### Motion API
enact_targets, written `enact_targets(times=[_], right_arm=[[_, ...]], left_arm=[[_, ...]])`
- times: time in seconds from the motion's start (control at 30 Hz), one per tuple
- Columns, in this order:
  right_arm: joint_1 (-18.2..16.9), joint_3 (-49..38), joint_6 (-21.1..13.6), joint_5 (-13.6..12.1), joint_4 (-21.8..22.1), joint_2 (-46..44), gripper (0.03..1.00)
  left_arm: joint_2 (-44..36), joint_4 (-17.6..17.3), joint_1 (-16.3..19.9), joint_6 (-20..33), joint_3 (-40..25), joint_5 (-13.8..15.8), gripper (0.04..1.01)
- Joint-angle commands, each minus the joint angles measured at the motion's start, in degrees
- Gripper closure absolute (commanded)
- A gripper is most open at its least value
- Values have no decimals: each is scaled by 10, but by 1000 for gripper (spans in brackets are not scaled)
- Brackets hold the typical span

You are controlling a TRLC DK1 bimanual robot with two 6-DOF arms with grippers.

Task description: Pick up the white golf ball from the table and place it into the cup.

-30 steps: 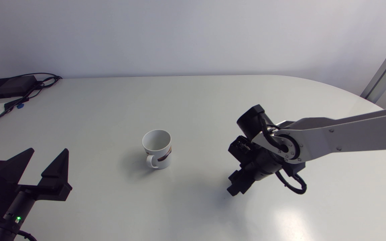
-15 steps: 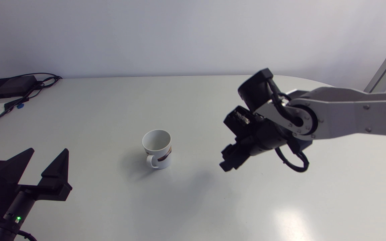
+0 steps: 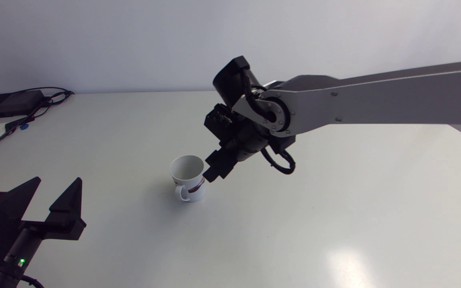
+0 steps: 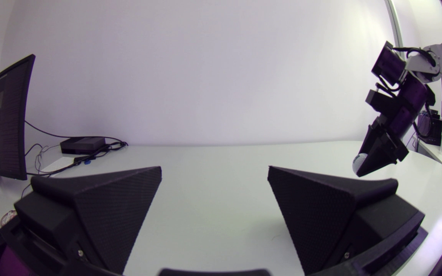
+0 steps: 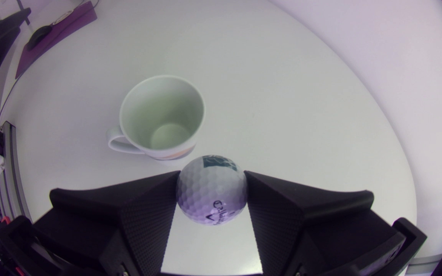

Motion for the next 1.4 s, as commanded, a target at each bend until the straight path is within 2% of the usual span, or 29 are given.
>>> enact_targets(times=[0.0, 0.23, 0.4, 0.83, 1.2, 1.23, 1.3, 1.33, 1.37], right_arm=[[5, 37, 3, 3, 2, 27, 592], [12, 95, 0, -1, 0, 68, 592], [30, 121, 1, -1, 6, 92, 592], [53, 141, 9, -5, 36, 143, 592], [64, 166, 10, -9, 33, 169, 572], [65, 167, 11, -8, 31, 170, 528], [66, 170, 15, -6, 25, 174, 346], [66, 171, 15, -4, 21, 175, 290], [67, 171, 15, -2, 19, 175, 285]], left_arm=[[-8, 4, 1, -1, -12, 2, 52], [-8, 4, 1, 0, -12, 2, 52], [-8, 4, 1, -1, -12, 2, 52], [-8, 4, 1, -1, -12, 2, 52], [-8, 4, 1, -1, -12, 2, 52], [-8, 4, 1, -1, -12, 2, 52], [-8, 4, 1, 0, -12, 2, 52], [-8, 4, 1, -1, -12, 2, 52], [-8, 4, 1, -1, -12, 2, 52]])
